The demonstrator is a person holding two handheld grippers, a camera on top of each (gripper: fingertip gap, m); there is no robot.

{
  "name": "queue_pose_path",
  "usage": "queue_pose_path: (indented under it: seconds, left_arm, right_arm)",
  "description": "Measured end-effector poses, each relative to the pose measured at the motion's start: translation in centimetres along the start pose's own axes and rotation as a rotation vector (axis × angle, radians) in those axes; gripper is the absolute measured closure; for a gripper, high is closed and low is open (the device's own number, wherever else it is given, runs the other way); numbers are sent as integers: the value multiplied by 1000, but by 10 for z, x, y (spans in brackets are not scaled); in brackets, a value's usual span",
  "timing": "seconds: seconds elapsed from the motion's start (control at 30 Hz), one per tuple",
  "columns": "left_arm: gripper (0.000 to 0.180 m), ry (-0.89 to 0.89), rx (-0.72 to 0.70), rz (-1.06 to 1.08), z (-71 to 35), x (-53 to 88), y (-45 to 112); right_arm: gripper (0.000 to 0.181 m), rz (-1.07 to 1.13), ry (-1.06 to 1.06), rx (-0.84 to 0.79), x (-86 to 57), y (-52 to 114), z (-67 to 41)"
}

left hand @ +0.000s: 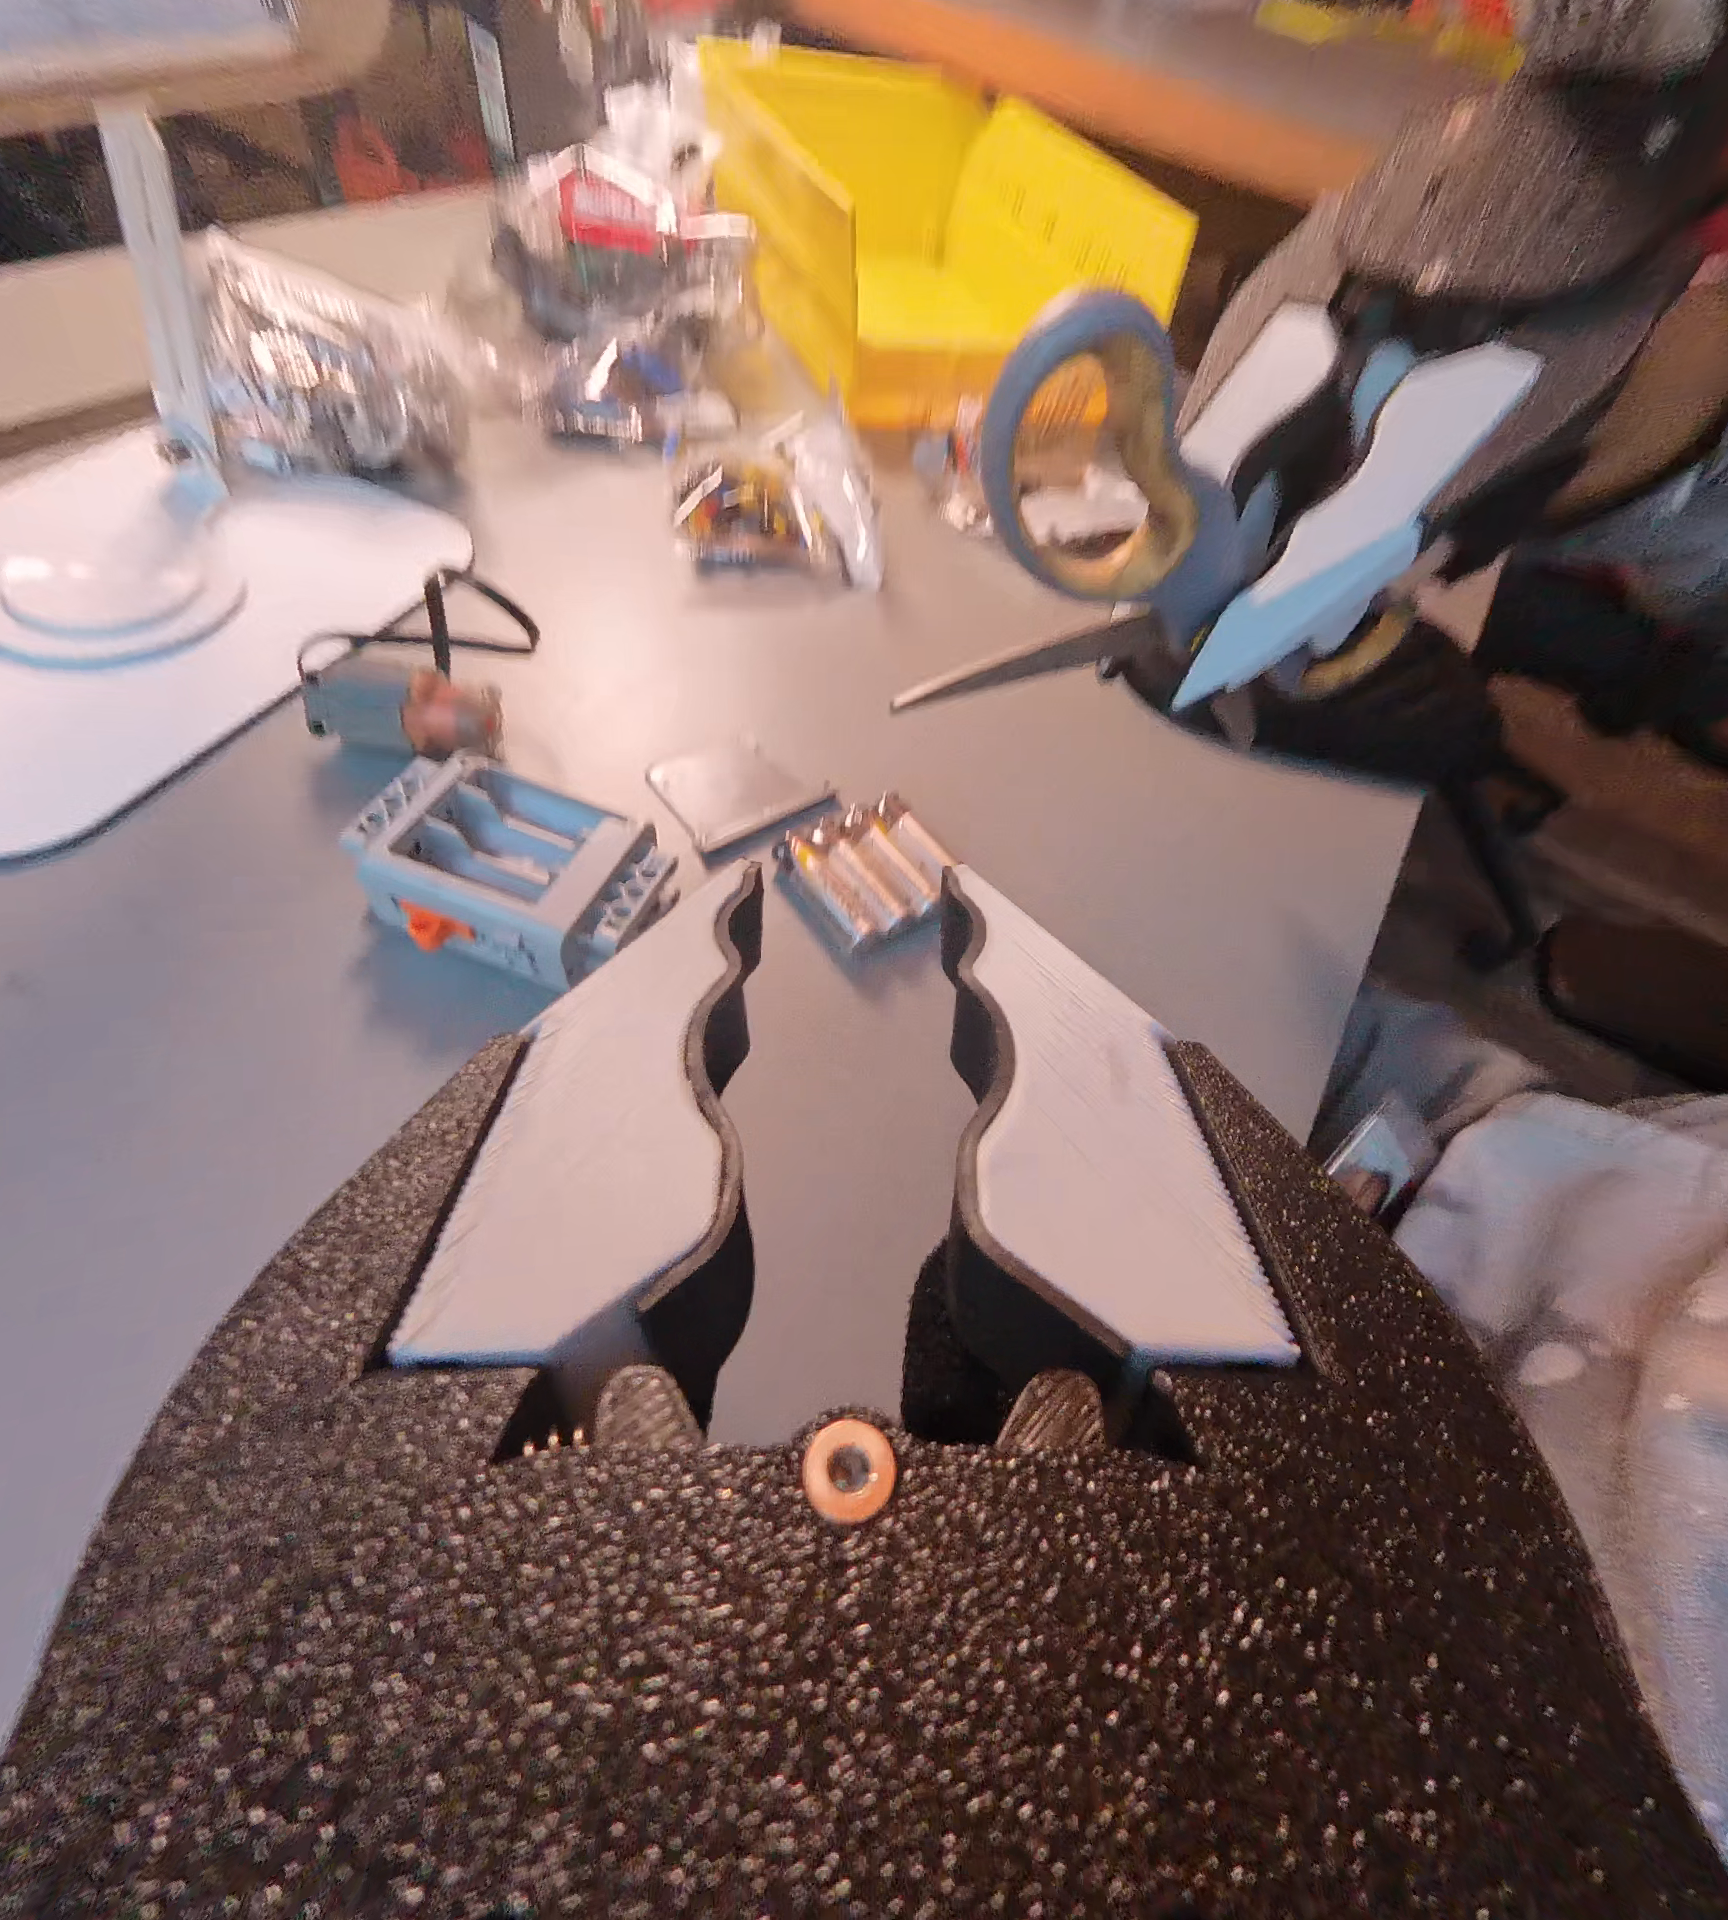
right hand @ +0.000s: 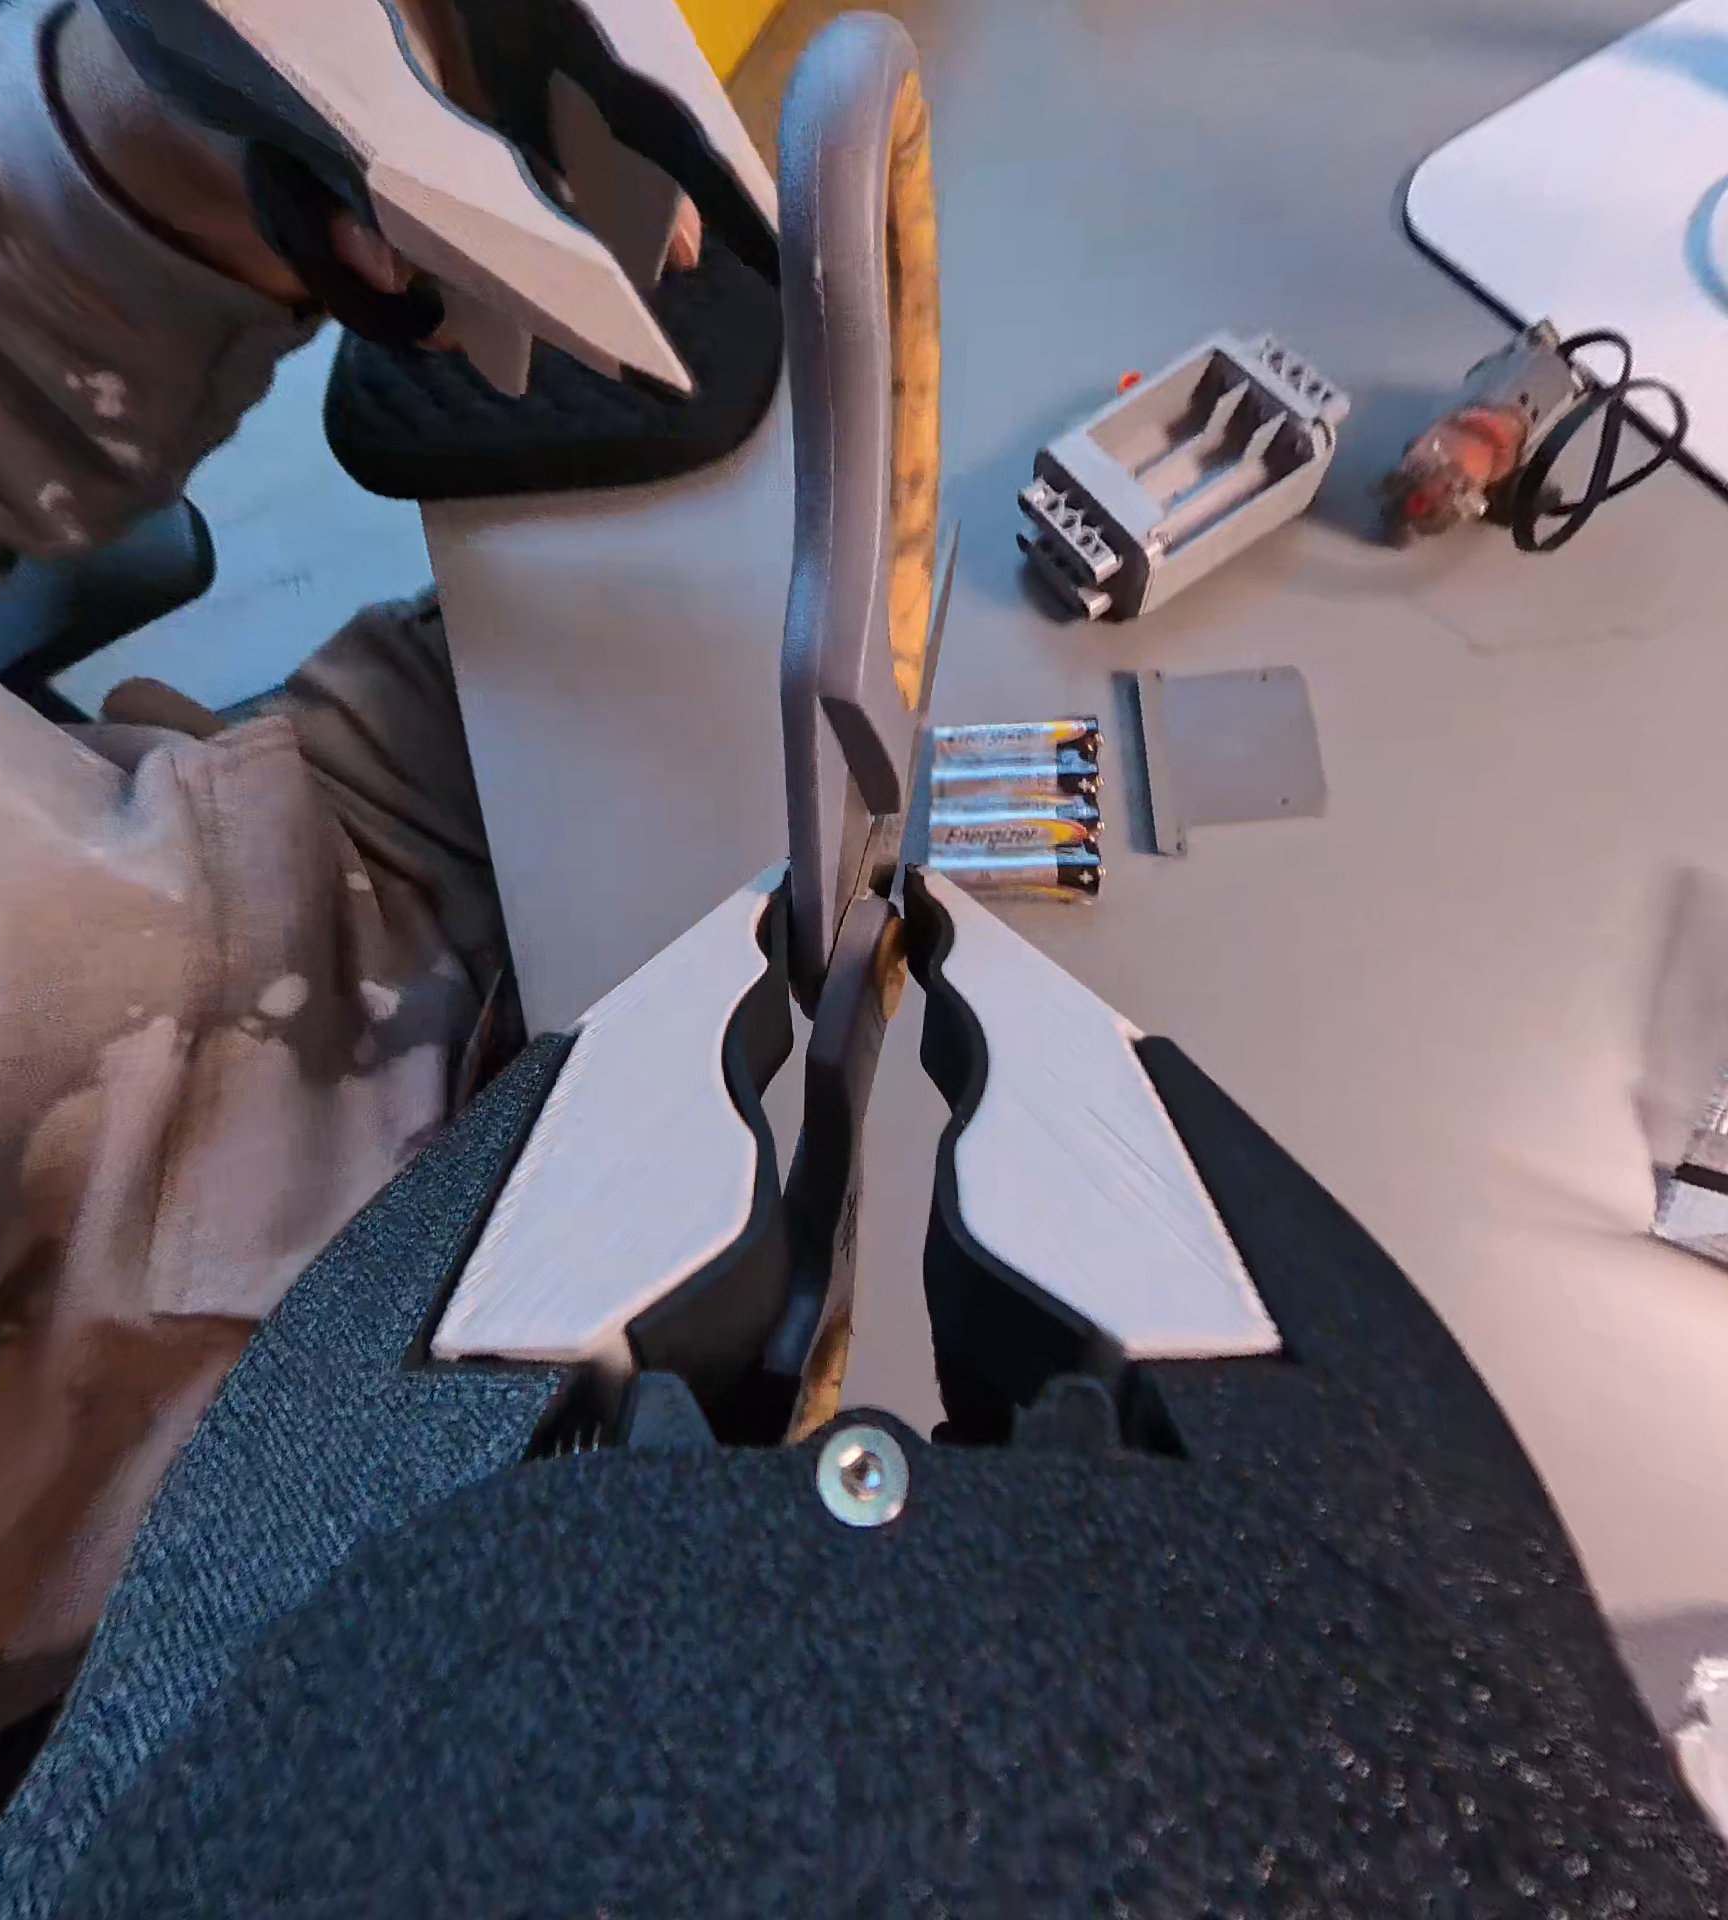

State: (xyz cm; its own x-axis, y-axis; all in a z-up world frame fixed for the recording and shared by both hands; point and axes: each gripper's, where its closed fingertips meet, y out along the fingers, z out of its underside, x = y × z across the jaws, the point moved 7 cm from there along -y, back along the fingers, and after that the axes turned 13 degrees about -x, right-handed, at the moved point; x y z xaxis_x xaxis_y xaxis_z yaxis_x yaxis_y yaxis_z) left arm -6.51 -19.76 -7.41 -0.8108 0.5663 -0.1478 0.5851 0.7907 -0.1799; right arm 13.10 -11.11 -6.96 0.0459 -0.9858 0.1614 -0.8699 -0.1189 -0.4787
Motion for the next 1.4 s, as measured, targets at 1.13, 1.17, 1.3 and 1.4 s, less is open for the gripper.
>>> queue_pose_path:
  seconds: [1.13, 1.17, 1.3, 1.4]
  left_arm:
    - [109, 123, 443, 221, 51, -13, 30]
    - [106, 78, 440, 188, 57, -16, 30]
    - [112, 53, 432, 123, 68, -15, 38]
    - [124, 88, 476, 228, 66, -12, 40]
  right_arm:
    - [165, -262, -98, 453, 1, 46, 24]
    - [165, -271, -106, 465, 0, 51, 24]
    - [165, -299, -131, 508, -7, 61, 25]
    - [165, -309, -143, 513, -9, 64, 24]
